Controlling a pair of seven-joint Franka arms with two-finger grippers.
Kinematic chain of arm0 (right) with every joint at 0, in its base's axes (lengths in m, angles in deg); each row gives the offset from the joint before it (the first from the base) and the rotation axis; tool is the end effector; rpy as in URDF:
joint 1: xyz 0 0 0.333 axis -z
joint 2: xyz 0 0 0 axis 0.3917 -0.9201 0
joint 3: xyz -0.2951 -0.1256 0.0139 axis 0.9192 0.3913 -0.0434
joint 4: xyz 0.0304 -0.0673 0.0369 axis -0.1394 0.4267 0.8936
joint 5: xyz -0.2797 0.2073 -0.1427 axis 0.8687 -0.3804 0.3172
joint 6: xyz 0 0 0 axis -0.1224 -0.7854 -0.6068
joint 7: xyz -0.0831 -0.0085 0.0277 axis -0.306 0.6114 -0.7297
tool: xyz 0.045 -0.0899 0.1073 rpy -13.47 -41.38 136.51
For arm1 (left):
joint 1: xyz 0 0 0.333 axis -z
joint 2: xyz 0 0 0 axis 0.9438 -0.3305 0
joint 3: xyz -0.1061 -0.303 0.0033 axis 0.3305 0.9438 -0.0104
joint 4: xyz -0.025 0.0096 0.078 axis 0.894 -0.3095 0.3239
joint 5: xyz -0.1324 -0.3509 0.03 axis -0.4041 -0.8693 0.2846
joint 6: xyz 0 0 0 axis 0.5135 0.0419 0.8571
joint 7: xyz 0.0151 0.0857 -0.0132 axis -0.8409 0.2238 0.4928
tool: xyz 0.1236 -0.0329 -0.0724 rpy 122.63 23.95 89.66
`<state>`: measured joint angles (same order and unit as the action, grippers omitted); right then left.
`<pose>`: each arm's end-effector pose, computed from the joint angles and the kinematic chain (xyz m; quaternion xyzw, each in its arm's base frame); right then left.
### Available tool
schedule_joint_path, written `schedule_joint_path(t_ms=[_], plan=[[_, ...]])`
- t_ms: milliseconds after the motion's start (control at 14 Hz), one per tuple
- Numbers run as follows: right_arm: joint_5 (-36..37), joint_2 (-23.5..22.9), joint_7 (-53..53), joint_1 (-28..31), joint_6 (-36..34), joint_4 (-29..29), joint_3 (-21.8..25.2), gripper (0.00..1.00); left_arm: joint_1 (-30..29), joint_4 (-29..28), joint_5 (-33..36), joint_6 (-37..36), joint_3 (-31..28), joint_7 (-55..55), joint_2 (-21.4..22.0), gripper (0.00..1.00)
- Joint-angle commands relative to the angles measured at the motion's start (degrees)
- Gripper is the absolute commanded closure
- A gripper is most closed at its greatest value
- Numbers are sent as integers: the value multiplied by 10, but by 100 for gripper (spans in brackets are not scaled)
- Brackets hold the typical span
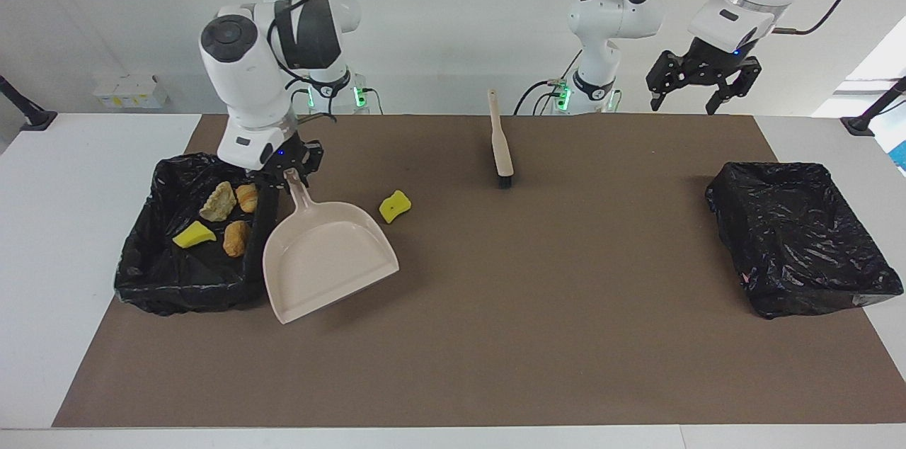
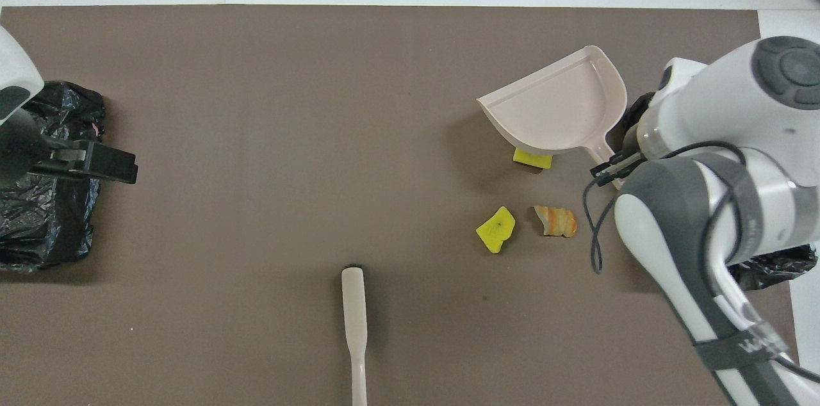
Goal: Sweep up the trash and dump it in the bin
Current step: 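Bring the empty dustpan back to the table center with the right gripper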
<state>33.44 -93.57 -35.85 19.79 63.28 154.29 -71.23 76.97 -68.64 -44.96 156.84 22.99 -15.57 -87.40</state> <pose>0.5591 0.1015 0.4451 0.9780 0.2061 -0.0296 0.0157 0.5052 -0.0967 0.6331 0.9974 -0.0715 -0.0019 0.0101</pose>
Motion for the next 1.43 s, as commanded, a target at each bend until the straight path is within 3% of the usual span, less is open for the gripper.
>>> schedule_joint_path(t_ms=[0,143,286,429,571,786,929,1000,1071,1214,1357], plan=[[-9,-37,-46,-53,55,-8,2,100,-6,15,4,-14,2,-11,-4,0],[-14,-72,-81,-102,68,-36,3,100,-6,15,5,-13,2,-10,-4,0],[-2,-96,-193,-133,114,-42,2,100,-6,14,5,-17,2,-8,-3,0],[-1,-141,-285,-203,129,-59,7,100,-6,14,5,-16,2,-7,-3,0],[30,-203,-401,-240,146,-115,4,100,-7,14,6,-17,1,-6,-3,0],[37,-302,-504,-299,143,-226,10,100,-11,14,6,-15,1,-6,-3,0],[37,-344,-552,-322,141,-289,13,100,-12,14,6,-15,1,-6,-3,0],[39,-345,-552,-323,137,-293,13,93,-12,14,6,-16,1,-6,-3,0],[59,-340,-546,-324,130,-291,12,1,-12,14,6,-15,1,-6,-3,0],[84,-330,-543,-315,132,-284,5,0,-11,14,6,-15,1,-6,-3,0],[65,-289,-542,-307,126,-243,-3,0,-12,14,7,-15,1,-6,-3,0]])
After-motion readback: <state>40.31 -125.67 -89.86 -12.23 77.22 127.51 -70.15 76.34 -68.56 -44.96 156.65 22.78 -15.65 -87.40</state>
